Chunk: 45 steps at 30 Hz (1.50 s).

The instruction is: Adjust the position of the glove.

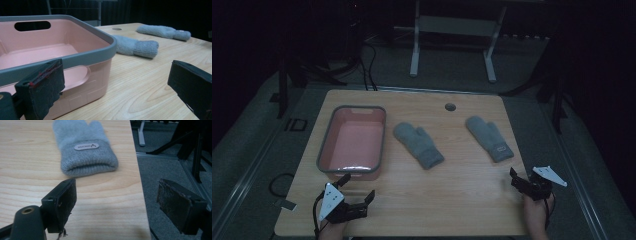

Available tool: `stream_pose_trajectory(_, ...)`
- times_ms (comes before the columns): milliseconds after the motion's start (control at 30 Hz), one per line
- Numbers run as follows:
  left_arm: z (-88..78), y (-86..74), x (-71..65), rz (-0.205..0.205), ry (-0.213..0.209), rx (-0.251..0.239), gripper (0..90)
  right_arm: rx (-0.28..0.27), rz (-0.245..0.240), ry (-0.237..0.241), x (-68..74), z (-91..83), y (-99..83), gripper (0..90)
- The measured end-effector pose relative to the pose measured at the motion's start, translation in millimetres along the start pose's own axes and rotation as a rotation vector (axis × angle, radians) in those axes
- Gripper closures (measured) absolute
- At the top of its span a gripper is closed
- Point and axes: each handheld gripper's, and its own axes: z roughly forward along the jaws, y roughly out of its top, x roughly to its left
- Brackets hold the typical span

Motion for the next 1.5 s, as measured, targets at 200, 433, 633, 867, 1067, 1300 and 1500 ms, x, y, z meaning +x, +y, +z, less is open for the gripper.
stream_pose_trajectory(200,0.9,-2.0,-2.0,0.031,-0.025,0.029,1.3,0.019,-0.025,0.019,1.3,1.9,-0.2,16.4)
stream_pose_trajectory(433,1.9,-1.9,-4.3,0.039,-0.037,0.037,1.3,0.031,-0.109,0.031,9.8,4.0,1.3,16.5)
stream_pose_trajectory(633,0.5,-1.9,-1.8,0.014,-0.032,0.028,1.3,0.043,-0.112,0.103,17.6,4.2,13.7,16.6)
stream_pose_trajectory(867,-0.5,-1.5,-1.0,0.003,-0.042,0.022,1.3,0.04,-0.128,0.153,33.0,4.8,36.0,16.3)
stream_pose_trajectory(1067,-0.3,-1.3,-1.9,0.013,-0.049,0.028,1.3,0.072,-0.148,0.212,51.8,14.9,63.8,16.4)
stream_pose_trajectory(1300,-0.3,-0.3,-5.0,0.043,-0.049,0.033,1.3,0.093,-0.194,0.301,75.6,28.1,88.7,16.3)
stream_pose_trajectory(1500,1.0,0.7,-10.1,0.034,-0.097,0.002,1.3,0.078,-0.242,0.356,102.0,39.8,108.2,13.2)
